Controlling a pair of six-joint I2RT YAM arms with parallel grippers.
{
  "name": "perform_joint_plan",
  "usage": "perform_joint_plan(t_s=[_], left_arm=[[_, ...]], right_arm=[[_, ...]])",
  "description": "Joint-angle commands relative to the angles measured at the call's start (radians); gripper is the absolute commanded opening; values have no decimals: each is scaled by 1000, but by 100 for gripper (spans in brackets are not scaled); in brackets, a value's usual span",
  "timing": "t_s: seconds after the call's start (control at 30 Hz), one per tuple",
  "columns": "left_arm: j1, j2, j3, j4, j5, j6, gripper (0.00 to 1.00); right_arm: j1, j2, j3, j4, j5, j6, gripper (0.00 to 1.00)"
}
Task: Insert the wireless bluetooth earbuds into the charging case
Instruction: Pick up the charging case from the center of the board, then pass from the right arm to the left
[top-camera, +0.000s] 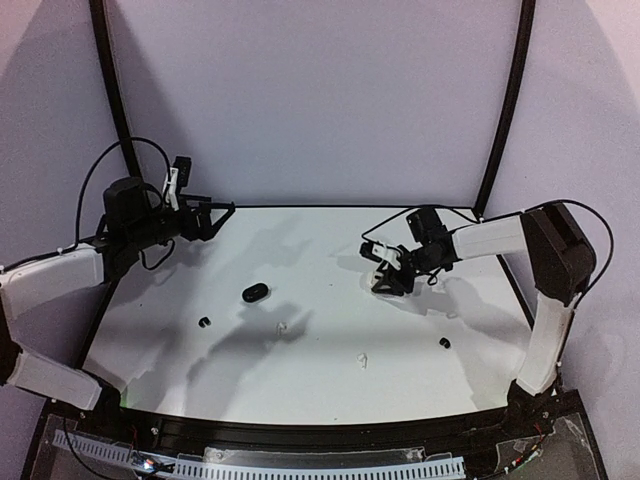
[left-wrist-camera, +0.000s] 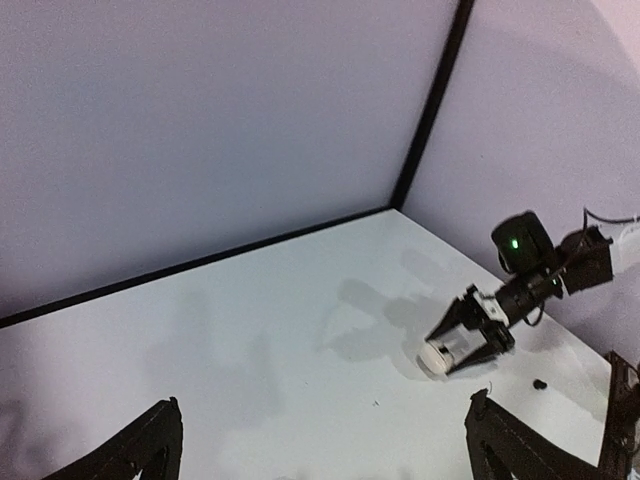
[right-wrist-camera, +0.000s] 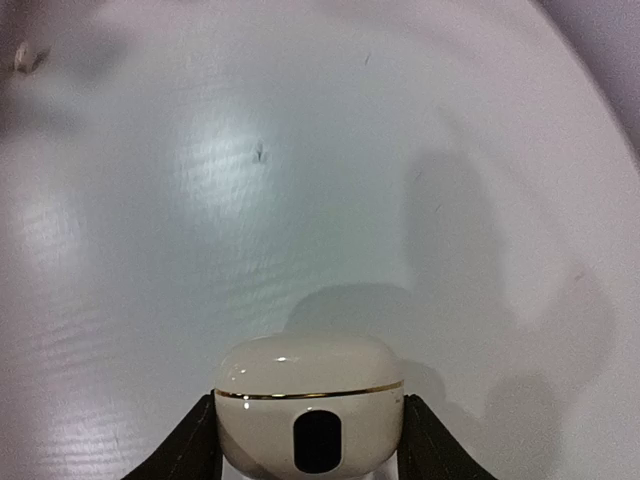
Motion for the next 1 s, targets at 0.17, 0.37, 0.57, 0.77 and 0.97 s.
perform_joint_plan(t_s=[0.17, 0.37, 0.57, 0.77, 0.97], left_arm=[[-132, 84, 216, -239, 228, 84, 95], [-146, 135, 381, -311, 320, 89, 90], [-167, 160, 430, -387, 264, 87, 87], [-199, 224, 515, -493, 209, 126, 78], [-206, 248, 557, -461, 236, 100, 62]], right_arm=[[290, -241, -40, 779, 145, 206, 24], [425, -149, 83, 898, 361, 98, 21], [477, -126, 135, 915, 391, 47, 21], [500, -125, 149, 892, 406, 9, 20], [521, -131, 135, 892, 361, -38, 20]])
